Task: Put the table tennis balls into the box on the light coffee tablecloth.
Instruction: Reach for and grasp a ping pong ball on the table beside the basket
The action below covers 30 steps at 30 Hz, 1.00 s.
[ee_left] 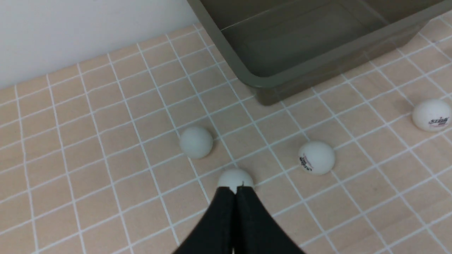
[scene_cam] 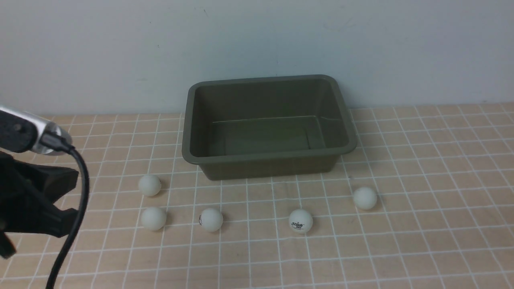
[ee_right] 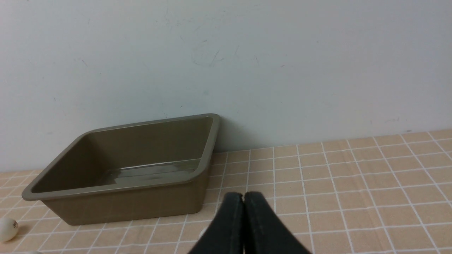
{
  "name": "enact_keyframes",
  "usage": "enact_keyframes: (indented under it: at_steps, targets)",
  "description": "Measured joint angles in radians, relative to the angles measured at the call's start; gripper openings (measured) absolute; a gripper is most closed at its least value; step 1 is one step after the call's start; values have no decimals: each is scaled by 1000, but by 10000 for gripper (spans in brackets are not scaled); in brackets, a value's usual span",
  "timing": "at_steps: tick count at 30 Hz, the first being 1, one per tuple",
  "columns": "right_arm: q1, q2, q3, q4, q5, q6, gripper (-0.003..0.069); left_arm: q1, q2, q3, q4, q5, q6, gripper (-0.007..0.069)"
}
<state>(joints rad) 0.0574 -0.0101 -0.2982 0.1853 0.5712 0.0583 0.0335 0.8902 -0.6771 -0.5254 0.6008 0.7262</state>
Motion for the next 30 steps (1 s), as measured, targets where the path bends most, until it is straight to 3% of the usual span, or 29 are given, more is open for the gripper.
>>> enact_keyframes:
  at_steps: [6,13,22,30]
  targets:
    - [0,0,0,0,3,0,-14,0,178,0,-25,-26,48,85]
    - [0,0,0,1,15,0,-14,0,372,-52,-72,-57,53,286]
    - [0,0,0,1,15,0,-14,0,580,-242,-64,86,-136,309]
    - [0,0,0,0,15,0,-14,0,706,-323,49,141,-303,309]
